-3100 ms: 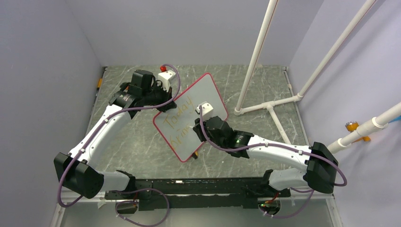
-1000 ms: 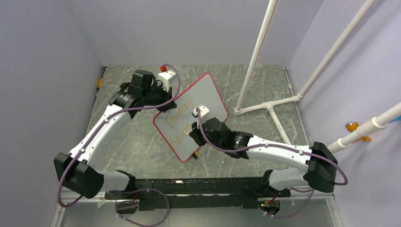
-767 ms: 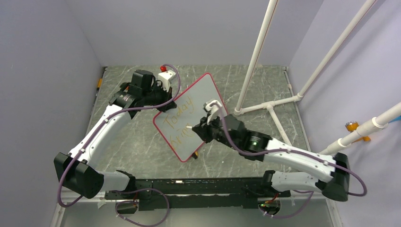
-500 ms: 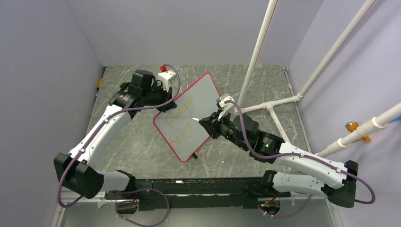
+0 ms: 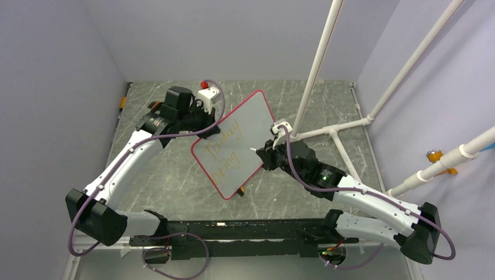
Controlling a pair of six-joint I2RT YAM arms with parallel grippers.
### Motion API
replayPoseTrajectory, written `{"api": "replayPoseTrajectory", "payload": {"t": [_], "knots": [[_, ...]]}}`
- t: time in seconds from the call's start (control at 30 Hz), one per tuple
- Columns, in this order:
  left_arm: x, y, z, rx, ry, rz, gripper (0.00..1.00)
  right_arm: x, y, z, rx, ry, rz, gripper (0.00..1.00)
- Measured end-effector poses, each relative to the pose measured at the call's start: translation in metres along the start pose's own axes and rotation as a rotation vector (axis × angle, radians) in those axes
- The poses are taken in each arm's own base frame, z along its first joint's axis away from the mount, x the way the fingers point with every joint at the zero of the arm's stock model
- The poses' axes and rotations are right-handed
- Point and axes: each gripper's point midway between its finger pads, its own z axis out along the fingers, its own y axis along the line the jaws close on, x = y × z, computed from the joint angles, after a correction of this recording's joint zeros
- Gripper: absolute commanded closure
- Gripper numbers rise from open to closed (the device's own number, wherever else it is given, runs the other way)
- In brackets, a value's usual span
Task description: Write a sentence on the whiteboard
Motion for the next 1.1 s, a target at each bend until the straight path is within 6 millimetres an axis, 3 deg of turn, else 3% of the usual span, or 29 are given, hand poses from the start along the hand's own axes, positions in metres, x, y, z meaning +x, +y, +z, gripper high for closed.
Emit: {"api": "replayPoseTrajectory", "payload": {"t": [0.33,0.7,0.83,1.1], "knots": [[-0.009,-0.006,0.008,-0.015,0.000,0.021,1.00,0.013,-0.005,0.003,-0.008,0.007,-0.021,1.00],[-0.006,0.001,0.005,-0.060,-0.036,0.034,1.00,0.008,-0.005,0.009,-0.034,-0.033,-0.020,1.00],[-0.004,0.002,0.003,-0.075,-0.046,0.037,1.00,0.007,-0.002,0.015,-0.048,-0.040,-0.018,1.00],[-0.004,0.003,0.001,-0.085,-0.053,0.034,1.00,0.025,0.003,0.036,-0.064,0.007,-0.026,1.00]]}}
